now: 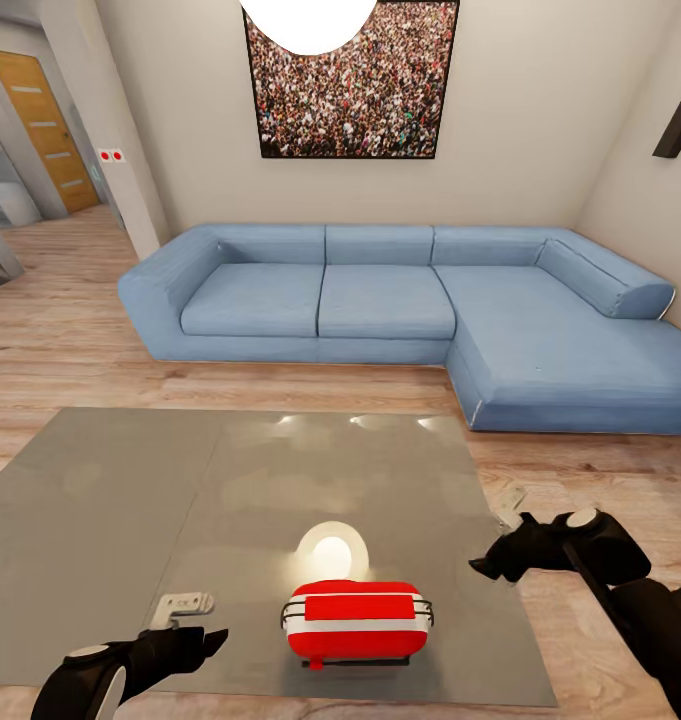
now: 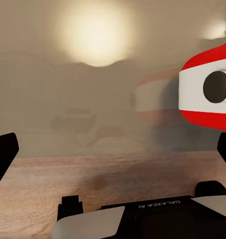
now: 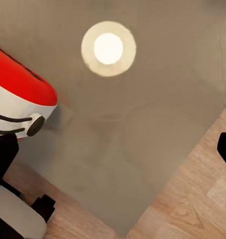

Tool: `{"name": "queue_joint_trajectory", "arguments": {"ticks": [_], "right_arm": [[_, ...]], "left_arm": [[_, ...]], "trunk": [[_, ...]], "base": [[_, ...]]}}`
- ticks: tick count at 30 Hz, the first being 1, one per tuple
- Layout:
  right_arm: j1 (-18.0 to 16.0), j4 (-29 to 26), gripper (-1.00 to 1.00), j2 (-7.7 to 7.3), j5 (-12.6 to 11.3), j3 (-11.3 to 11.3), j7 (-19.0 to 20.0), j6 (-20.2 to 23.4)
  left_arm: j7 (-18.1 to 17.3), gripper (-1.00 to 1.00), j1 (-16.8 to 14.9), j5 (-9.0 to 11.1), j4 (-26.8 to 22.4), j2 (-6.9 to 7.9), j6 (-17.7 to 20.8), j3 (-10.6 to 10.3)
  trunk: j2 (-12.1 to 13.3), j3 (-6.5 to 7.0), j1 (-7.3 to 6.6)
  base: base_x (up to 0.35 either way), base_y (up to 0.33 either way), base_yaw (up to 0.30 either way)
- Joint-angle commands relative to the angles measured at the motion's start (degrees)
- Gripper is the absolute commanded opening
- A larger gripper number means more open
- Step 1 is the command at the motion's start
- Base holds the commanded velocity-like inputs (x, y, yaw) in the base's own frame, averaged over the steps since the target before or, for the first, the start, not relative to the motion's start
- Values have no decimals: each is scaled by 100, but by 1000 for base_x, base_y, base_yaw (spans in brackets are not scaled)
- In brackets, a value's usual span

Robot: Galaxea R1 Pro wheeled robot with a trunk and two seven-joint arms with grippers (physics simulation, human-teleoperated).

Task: Turn on the radio receiver that's on the table in the living room.

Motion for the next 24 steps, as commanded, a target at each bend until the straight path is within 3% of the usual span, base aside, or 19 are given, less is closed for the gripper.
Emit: {"name": "queue_joint_trajectory", "arguments": {"ticks": [1,8,11,14,17,21,24], "right_arm": [[-15,0,100,-27,-5,-76,79,-128],[-38,0,100,-208,1,-190,297,-342],[-39,0,100,-261,1,-171,737,-357],[-40,-12,100,-271,3,-152,1524,-392],[-40,-5,100,-232,59,-132,1829,-426],[-40,-2,100,-108,493,-95,1820,-431],[-40,-1,100,202,1060,136,1805,-424]], "left_arm": [[1,100,0,1,1,0,0,1],[1,100,0,2,1,0,0,5],[2,100,0,2,3,0,0,6],[2,100,0,5,3,0,0,5],[7,100,0,9,5,0,0,6],[16,100,0,12,22,0,0,7],[19,100,0,18,27,0,0,7]], "trunk": [[0,0,0],[0,0,0],[0,0,0],[0,0,0],[0,0,0],[0,0,0],[0,0,0]], "base": [[0,0,0],[0,0,0],[0,0,0],[0,0,0],[0,0,0],[0,0,0],[0,0,0]]}}
